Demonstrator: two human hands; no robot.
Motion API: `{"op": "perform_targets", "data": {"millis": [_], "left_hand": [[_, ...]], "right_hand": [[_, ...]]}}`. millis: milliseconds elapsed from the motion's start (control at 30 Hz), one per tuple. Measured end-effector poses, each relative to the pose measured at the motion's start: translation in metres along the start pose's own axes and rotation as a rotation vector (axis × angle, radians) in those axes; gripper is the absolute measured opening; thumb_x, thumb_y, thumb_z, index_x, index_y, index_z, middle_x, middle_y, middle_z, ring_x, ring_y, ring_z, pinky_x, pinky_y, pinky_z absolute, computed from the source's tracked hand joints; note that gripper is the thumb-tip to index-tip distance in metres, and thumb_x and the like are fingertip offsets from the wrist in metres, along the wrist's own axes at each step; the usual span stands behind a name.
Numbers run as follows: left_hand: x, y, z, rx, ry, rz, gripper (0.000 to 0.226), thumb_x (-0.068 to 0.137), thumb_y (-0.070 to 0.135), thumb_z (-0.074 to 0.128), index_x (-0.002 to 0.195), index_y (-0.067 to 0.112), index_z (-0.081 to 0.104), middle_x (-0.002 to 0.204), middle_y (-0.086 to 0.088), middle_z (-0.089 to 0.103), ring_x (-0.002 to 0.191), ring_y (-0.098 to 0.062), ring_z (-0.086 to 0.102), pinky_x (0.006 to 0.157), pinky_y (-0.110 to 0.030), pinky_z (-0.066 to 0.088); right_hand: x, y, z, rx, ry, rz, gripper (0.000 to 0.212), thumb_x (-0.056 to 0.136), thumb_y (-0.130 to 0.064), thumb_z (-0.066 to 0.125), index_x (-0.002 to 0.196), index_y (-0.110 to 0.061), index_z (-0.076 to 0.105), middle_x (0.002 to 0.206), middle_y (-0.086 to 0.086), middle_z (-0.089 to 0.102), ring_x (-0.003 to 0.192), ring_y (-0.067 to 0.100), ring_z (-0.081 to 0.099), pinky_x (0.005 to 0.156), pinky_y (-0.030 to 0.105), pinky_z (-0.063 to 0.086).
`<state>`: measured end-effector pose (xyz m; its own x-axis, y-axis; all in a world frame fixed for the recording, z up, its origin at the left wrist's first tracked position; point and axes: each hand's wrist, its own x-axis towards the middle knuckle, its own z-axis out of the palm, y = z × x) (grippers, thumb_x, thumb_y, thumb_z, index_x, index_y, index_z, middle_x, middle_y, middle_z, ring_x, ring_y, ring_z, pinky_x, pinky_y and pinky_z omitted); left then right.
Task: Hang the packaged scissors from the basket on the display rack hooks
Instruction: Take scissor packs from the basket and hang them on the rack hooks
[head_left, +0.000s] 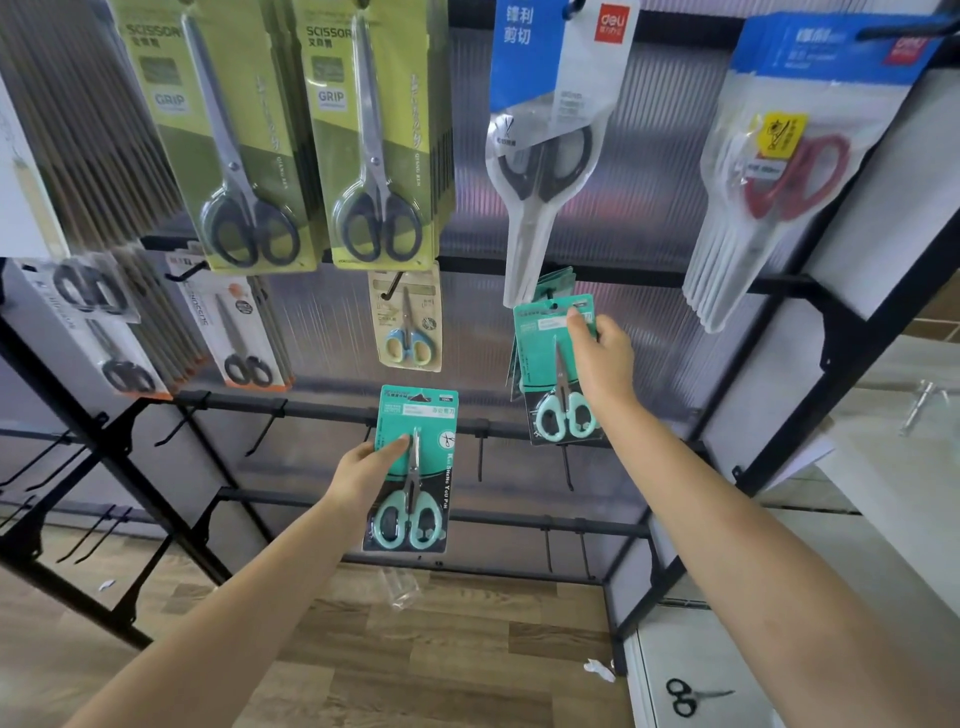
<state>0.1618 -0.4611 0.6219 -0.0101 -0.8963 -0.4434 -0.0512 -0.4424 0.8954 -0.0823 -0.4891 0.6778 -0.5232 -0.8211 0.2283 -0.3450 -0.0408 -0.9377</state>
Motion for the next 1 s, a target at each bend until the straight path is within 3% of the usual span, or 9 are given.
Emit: {"op": "perform_targets", "data": {"millis": [167,267,467,600,667,833,1000], "left_hand": [[0.001,-0.002,0.0,0.006,0.025,-0.013,0.027,0.091,0.03,0.059,0.109,0.011,0.054,0.103,-0.015,0.067,0.094,-0.035,0.065,0.09,-0.047,0.051],[0.003,-0.004,-0.001,0.004,0.033,-0.031,0.024,0.09,0.03,0.06,0.105,0.012,0.055,0.102,-0.015,0.067,0.092,-0.035,0.066,0.089,-0.047,0.052],[0.005,-0.005,-0.005,-0.013,0.039,-0.039,0.015,0.091,0.029,0.059,0.094,0.015,0.055,0.091,-0.01,0.067,0.083,-0.031,0.066,0.082,-0.042,0.053],[0.004,-0.006,-0.005,-0.006,0.036,-0.042,0.015,0.091,0.03,0.059,0.094,0.016,0.055,0.09,-0.01,0.067,0.078,-0.029,0.066,0.071,-0.037,0.053],[0.005,-0.007,-0.006,0.0,0.041,-0.046,0.02,0.091,0.031,0.059,0.101,0.014,0.055,0.094,-0.011,0.067,0.081,-0.031,0.066,0.075,-0.039,0.053],[0.006,-0.006,-0.002,0.022,0.047,-0.051,0.027,0.09,0.032,0.059,0.108,0.012,0.054,0.099,-0.013,0.067,0.09,-0.034,0.066,0.088,-0.045,0.052],[0.008,-0.006,-0.001,0.012,0.06,-0.052,0.023,0.09,0.031,0.06,0.103,0.013,0.054,0.096,-0.012,0.066,0.089,-0.033,0.066,0.086,-0.044,0.052]], "right_hand": [[0.002,0.0,0.002,0.027,0.014,-0.016,0.035,0.097,-0.035,0.048,0.068,-0.016,0.038,0.07,-0.006,0.055,0.066,0.007,0.057,0.052,0.019,0.039],[-0.001,0.004,0.002,0.08,0.016,-0.034,0.036,0.096,-0.035,0.05,0.068,-0.016,0.035,0.074,-0.006,0.057,0.068,0.005,0.057,0.048,0.011,0.04],[0.003,-0.002,0.006,0.106,0.059,-0.053,0.036,0.094,-0.033,0.055,0.065,-0.017,0.039,0.066,-0.008,0.05,0.054,-0.006,0.05,0.045,0.006,0.035],[0.008,0.005,0.007,0.099,0.045,-0.007,0.033,0.093,-0.036,0.054,0.069,-0.017,0.043,0.075,-0.003,0.059,0.07,0.01,0.061,0.053,0.016,0.046],[0.012,0.005,0.009,0.069,0.026,0.013,0.032,0.094,-0.037,0.053,0.072,-0.016,0.043,0.074,-0.004,0.058,0.067,0.006,0.06,0.049,0.013,0.044],[0.029,0.002,0.014,-0.038,-0.004,0.019,0.034,0.096,-0.042,0.046,0.089,-0.008,0.047,0.073,-0.005,0.05,0.068,0.013,0.052,0.053,0.02,0.04],[0.045,-0.003,0.019,-0.105,-0.018,0.06,0.055,0.094,-0.05,0.044,0.116,-0.001,0.052,0.097,0.006,0.059,0.089,0.024,0.059,0.061,0.026,0.043]]}}
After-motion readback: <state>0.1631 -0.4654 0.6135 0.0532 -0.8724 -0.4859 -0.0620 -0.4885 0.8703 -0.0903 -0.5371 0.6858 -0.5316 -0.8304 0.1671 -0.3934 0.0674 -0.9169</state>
